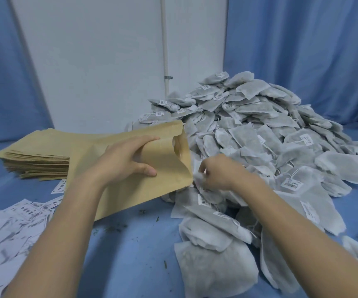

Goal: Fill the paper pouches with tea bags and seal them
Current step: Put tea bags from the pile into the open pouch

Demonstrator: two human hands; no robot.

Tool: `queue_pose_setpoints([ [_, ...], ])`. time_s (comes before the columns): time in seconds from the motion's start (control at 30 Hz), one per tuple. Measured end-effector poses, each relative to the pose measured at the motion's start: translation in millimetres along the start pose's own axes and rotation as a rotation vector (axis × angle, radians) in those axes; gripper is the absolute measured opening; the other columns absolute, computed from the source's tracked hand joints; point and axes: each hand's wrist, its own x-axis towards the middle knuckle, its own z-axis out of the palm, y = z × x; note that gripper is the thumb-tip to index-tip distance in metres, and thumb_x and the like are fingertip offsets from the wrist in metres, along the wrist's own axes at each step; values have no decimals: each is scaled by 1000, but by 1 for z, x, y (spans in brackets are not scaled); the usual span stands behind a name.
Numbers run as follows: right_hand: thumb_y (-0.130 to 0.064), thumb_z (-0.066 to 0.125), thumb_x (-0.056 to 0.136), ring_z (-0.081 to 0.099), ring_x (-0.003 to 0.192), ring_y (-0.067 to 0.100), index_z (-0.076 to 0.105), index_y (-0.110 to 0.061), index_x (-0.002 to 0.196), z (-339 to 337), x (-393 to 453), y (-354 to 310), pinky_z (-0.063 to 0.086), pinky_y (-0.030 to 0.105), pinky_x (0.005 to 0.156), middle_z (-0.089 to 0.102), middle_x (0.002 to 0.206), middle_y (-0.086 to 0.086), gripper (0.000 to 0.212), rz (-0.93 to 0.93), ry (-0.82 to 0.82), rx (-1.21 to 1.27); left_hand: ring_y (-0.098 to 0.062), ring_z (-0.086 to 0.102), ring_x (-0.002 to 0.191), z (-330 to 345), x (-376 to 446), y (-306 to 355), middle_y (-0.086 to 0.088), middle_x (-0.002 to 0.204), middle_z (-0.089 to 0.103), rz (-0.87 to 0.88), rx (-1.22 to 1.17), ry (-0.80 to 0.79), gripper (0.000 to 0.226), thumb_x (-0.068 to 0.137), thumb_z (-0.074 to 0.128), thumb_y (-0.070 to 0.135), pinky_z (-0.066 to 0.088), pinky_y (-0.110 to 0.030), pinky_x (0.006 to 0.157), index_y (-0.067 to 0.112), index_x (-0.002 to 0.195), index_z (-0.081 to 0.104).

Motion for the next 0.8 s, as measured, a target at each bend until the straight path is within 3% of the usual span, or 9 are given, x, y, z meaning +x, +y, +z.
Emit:
queue_pose_setpoints([
  [0.1,-13,50,86,64,90,24,63,-15,113,-11,4,16,50,30,76,70,97,9,30,81,229,280,-10,40,129,8,-5,-10,18,135,50,-36,-5,-18,77,66,83,24,25,-42,112,40,132,47],
  [0.23,-8,42,89,62,64,21,60,-25,109,-20,-2,35,48,27,57,68,77,5,31,191,569,820,-11,38,131,18,-4,-15,14,137,48,-41,-12,-9,80,65,85,23,25,-42,112,39,134,46],
  [0.33,-7,47,86,56,65,20,55,-32,104,-20,-2,37,45,31,60,61,70,4,32,238,584,1133,-9,37,131,22,0,-14,20,133,47,-26,-30,-2,82,63,85,23,24,-40,113,41,133,47],
  [0.47,-11,60,83,55,54,13,50,-18,108,-16,9,20,37,22,41,64,80,4,29,348,371,1083,-8,38,129,26,4,-8,23,131,47,20,-77,23,84,60,86,23,25,-41,113,45,131,46],
  [0.57,-13,63,82,56,53,10,51,-20,97,-16,16,2,38,21,45,62,78,1,20,311,278,997,-8,39,129,28,5,-6,19,134,49,49,-88,36,85,59,87,23,25,-41,112,46,130,46],
  [0.67,-4,56,80,50,51,16,59,-14,70,-20,28,-16,39,26,49,55,60,1,15,187,239,896,-8,39,128,32,4,-3,19,132,50,79,-88,30,87,57,87,23,26,-41,112,44,131,47],
  [0.8,0,44,81,44,66,23,54,-4,75,-23,42,-43,33,26,53,50,67,7,12,211,206,691,-11,40,129,33,4,-5,19,132,49,125,-88,58,90,54,88,24,27,-41,112,43,131,46],
])
